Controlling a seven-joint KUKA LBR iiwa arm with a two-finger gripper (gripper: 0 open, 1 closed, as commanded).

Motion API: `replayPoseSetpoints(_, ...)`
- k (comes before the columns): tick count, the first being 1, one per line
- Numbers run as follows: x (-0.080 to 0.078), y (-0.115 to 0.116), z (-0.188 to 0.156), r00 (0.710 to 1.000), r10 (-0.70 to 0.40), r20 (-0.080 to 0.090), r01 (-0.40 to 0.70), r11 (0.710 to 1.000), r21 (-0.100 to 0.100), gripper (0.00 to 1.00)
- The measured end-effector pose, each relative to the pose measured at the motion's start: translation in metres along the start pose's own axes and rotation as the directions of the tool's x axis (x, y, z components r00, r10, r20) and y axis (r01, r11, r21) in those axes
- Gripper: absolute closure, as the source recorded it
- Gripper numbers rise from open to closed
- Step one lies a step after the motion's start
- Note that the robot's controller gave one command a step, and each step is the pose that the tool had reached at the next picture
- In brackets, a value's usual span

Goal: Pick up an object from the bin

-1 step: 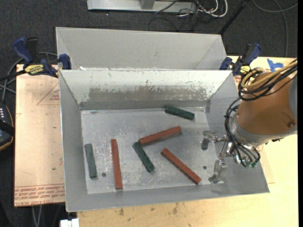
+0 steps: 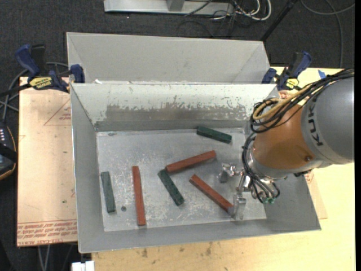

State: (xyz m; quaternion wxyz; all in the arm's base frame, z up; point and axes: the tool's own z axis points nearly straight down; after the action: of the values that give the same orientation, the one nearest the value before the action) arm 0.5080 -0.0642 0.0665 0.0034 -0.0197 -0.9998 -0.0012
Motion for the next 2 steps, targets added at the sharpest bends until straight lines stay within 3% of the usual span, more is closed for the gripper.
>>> replayPoseSetpoints(1, -0.050, 0.024, -0.066, 1.000, -0.021, 0.018, 0.021, 1.000, 0.001, 0.00)
replayPoseSetpoints(2, -0.110, 0.041, -0.001, 0.993, -0.121, 0.010, 0.121, 0.993, 0.002, 0.00)
